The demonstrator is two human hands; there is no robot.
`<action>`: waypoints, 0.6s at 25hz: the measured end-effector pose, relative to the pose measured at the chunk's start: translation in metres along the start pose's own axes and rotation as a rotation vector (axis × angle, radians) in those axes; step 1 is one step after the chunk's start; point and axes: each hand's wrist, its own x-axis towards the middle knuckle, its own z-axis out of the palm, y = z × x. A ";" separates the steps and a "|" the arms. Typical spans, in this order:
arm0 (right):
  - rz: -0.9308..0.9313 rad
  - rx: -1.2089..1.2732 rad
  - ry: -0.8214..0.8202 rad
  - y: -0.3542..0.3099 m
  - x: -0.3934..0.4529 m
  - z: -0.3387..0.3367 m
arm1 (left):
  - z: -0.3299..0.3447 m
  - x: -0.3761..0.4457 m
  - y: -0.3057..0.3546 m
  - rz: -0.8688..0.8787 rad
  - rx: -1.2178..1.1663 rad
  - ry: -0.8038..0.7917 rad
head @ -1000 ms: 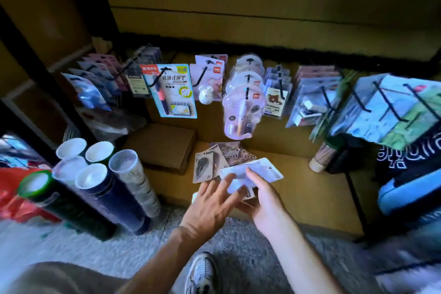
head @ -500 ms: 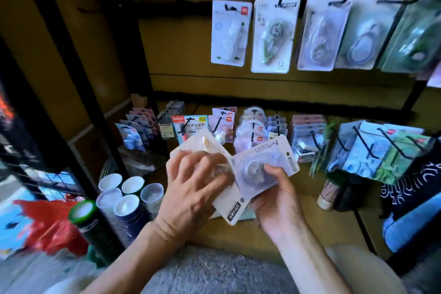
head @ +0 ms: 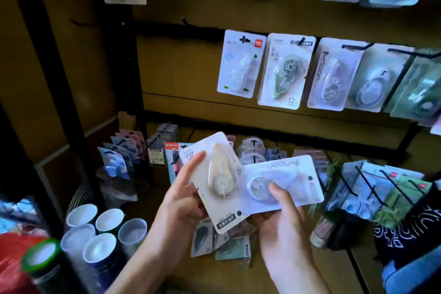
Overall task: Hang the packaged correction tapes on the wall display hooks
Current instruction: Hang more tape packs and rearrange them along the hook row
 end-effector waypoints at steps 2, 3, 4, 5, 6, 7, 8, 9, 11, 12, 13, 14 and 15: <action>-0.006 -0.065 0.006 0.003 0.007 0.001 | -0.001 0.006 0.000 0.071 0.101 0.151; -0.016 -0.095 0.004 0.004 0.009 0.005 | -0.004 0.011 -0.001 0.093 0.171 0.253; -0.027 -0.110 0.000 0.006 0.014 0.007 | -0.006 0.015 -0.002 0.090 0.205 0.329; -0.031 -0.118 0.003 0.007 0.016 0.011 | -0.008 0.017 -0.004 0.071 0.213 0.386; -0.042 -0.101 0.013 0.005 0.018 0.015 | -0.012 0.020 -0.007 0.047 0.212 0.437; -0.060 -0.070 0.031 0.002 0.020 0.015 | -0.016 0.023 -0.008 0.035 0.205 0.498; -0.083 -0.021 0.049 -0.002 0.022 0.013 | -0.020 0.025 -0.007 0.026 0.174 0.568; -0.095 0.028 0.074 -0.006 0.023 0.010 | -0.022 0.026 -0.006 0.012 0.118 0.630; -0.051 0.084 0.094 -0.011 0.020 0.002 | -0.022 0.028 -0.006 -0.035 -0.046 0.653; -0.005 0.082 0.094 -0.012 0.017 0.001 | -0.018 0.029 -0.008 -0.064 -0.122 0.616; 0.034 0.071 0.085 -0.011 0.013 -0.001 | -0.014 0.029 -0.010 -0.089 -0.163 0.563; 0.060 0.058 0.067 -0.010 0.011 -0.002 | -0.011 0.029 -0.015 -0.112 -0.149 0.503; 0.073 0.038 0.047 -0.010 0.011 -0.001 | -0.007 0.029 -0.020 -0.139 -0.083 0.438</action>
